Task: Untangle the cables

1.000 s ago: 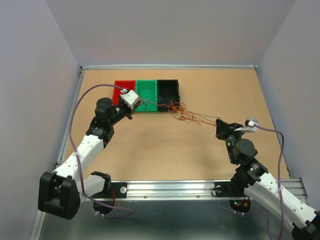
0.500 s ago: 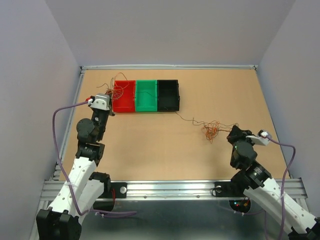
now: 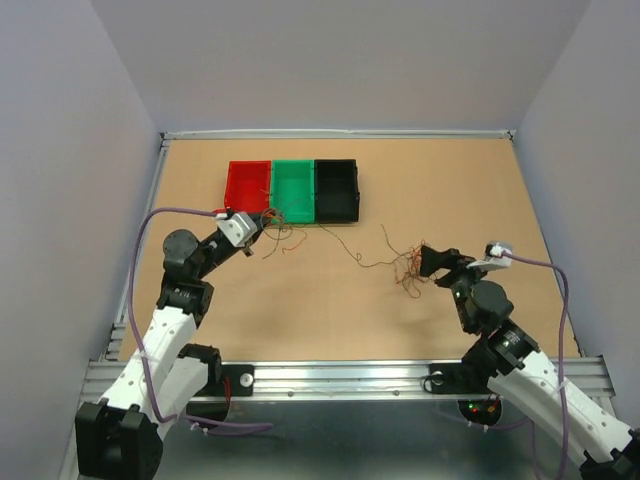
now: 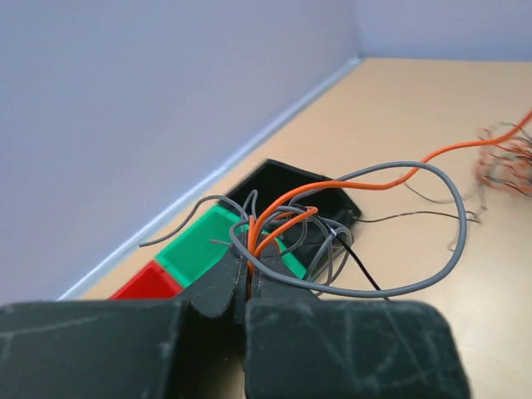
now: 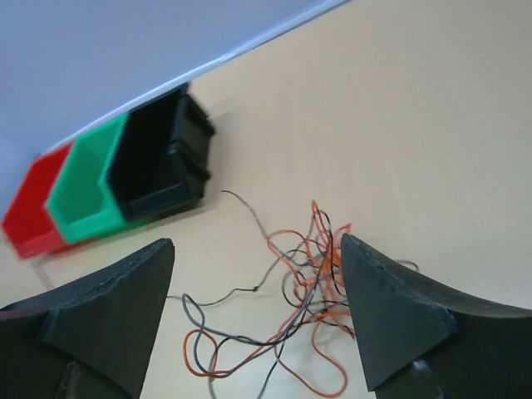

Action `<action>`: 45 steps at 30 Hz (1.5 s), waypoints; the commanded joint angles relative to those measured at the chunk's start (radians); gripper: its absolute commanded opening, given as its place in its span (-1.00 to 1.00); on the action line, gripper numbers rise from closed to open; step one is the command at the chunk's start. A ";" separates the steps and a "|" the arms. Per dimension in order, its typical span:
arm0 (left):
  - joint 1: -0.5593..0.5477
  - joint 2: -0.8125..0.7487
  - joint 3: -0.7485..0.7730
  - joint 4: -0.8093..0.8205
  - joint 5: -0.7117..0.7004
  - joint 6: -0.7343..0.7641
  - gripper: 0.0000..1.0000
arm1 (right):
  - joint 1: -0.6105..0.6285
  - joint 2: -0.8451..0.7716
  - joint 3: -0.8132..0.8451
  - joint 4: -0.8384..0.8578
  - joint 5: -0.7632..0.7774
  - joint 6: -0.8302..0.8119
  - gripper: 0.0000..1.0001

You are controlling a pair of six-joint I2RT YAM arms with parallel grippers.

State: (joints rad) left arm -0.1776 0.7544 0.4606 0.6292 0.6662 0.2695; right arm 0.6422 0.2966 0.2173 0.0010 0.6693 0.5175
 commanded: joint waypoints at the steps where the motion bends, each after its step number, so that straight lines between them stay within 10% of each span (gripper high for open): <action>1: -0.043 0.048 0.072 -0.074 0.269 0.120 -1.00 | -0.003 0.050 -0.032 0.226 -0.356 -0.177 0.80; 11: -0.316 0.102 0.125 -0.355 0.216 0.367 -1.00 | -0.004 0.508 0.010 0.643 -1.011 -0.310 0.98; 19: -0.350 0.171 0.181 -0.482 0.269 0.451 -1.00 | 0.011 0.716 0.011 0.855 -1.122 -0.350 0.94; 45: -0.385 0.365 0.280 -0.528 0.156 0.398 -1.00 | 0.051 0.625 -0.027 0.892 -1.303 -0.387 0.42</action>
State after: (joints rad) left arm -0.5613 1.1183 0.6907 0.1036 0.7898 0.6678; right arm 0.6823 0.9241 0.2058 0.8219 -0.6579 0.1421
